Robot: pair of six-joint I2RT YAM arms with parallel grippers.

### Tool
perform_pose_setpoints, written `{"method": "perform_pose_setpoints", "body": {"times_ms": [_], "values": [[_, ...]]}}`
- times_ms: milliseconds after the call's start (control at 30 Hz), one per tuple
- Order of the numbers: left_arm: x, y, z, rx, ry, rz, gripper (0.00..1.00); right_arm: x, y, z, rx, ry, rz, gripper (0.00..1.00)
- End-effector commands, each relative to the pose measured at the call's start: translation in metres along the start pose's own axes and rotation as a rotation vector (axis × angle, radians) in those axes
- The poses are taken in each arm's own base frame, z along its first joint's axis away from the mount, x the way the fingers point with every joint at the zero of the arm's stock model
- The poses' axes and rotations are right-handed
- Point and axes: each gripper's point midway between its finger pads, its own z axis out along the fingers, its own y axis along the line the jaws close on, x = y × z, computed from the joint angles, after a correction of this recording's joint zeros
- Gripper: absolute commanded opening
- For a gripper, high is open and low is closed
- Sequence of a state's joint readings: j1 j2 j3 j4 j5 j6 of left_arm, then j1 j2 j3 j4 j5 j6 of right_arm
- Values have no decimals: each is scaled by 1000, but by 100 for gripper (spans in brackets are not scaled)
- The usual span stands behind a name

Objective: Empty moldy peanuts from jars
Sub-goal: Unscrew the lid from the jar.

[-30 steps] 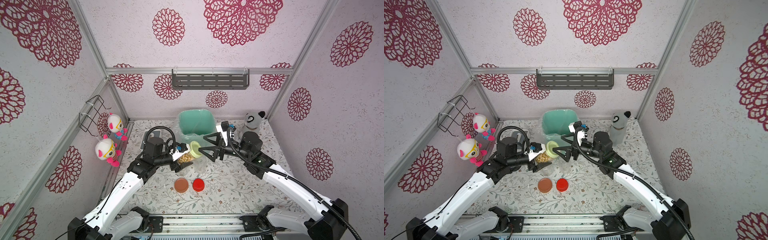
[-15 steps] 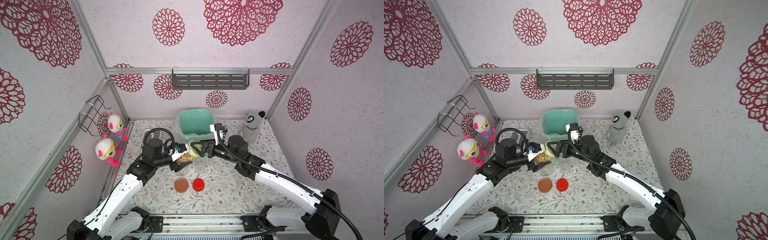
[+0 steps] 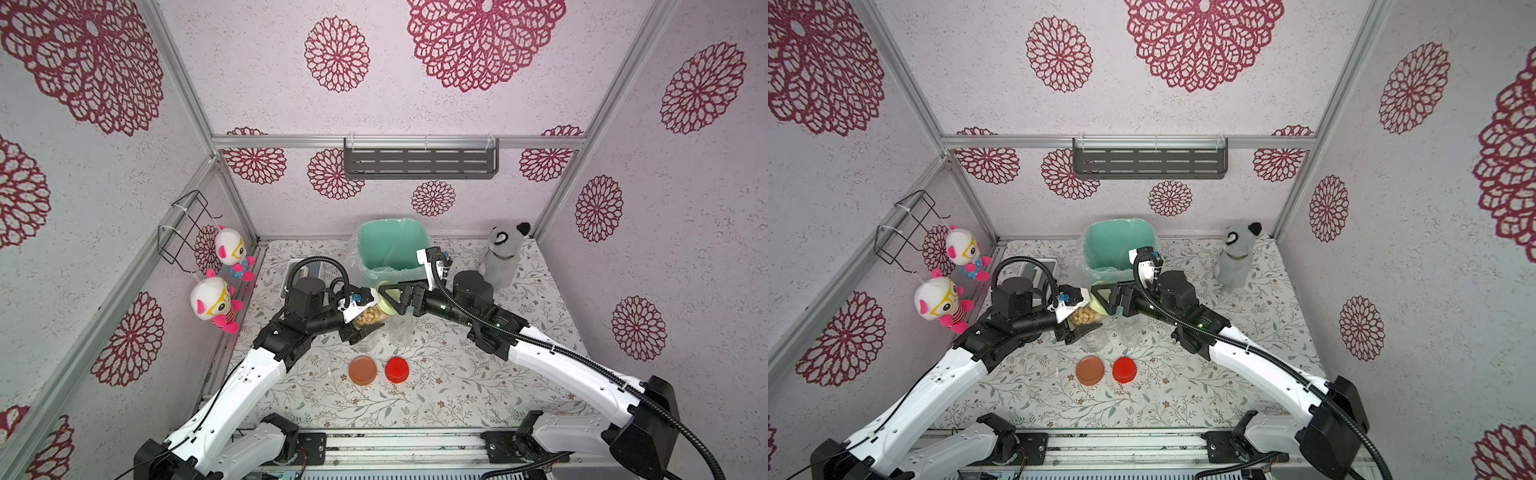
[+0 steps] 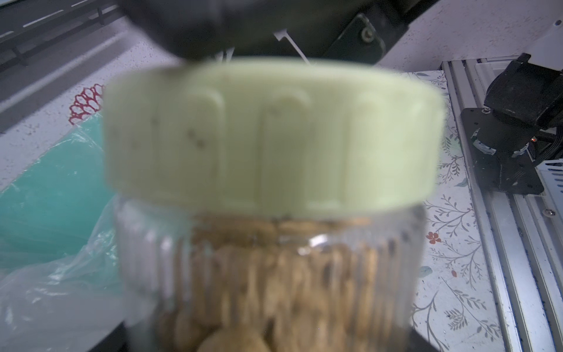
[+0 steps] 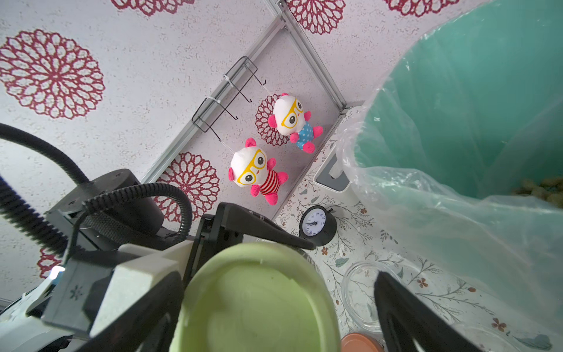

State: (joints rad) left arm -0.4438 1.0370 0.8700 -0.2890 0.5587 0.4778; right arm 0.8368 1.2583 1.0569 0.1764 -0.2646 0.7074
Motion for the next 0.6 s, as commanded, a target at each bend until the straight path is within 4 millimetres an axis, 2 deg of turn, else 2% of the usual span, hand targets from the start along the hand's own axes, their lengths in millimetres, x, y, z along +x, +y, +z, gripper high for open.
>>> {"method": "perform_pose_setpoints", "body": {"times_ms": [0, 300, 567], "values": [[-28, 10, -8, -46, -95, 59, 0, -7, 15, -1, -22, -1, -24, 99], [-26, 11, -7, -47, -89, 58, 0, -4, 5, -8, 63, 32, -61, 99], [-25, 10, -6, -39, -88, 49, 0, -1, 5, -8, 71, 61, -79, 98]]}}
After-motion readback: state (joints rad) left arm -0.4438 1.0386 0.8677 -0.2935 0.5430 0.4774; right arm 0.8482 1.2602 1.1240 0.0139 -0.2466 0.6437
